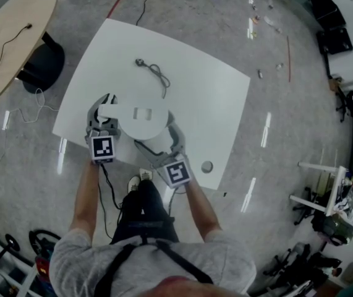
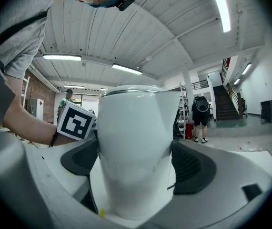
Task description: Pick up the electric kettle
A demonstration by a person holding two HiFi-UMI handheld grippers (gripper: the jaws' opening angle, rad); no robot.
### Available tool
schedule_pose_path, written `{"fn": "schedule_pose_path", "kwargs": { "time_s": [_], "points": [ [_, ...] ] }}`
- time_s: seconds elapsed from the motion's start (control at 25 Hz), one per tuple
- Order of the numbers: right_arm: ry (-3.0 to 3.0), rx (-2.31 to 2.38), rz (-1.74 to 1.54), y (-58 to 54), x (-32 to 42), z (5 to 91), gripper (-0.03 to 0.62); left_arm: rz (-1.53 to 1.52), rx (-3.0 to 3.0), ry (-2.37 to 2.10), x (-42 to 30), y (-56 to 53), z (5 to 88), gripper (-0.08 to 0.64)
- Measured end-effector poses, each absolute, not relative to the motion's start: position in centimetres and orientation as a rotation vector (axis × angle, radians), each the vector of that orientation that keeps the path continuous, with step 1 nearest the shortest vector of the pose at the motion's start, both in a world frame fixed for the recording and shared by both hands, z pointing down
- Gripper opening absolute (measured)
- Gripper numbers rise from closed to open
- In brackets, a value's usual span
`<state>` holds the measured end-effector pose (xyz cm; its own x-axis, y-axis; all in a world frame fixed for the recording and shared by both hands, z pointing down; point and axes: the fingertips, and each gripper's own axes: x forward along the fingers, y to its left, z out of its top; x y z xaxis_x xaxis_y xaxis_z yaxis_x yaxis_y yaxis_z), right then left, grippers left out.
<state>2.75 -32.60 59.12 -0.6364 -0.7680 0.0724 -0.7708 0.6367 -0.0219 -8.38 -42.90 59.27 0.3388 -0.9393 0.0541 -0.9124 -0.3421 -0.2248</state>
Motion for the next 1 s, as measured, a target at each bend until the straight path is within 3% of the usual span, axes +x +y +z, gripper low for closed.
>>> {"fn": "schedule_pose_path", "kwargs": {
  "time_s": [1.0],
  "points": [
    [-2.770,1.290,0.042,-32.31,2.50,59.54,0.483,-0.342,-2.487,1.637,-8.41,-43.32,59.81,0.083]
  ]
}}
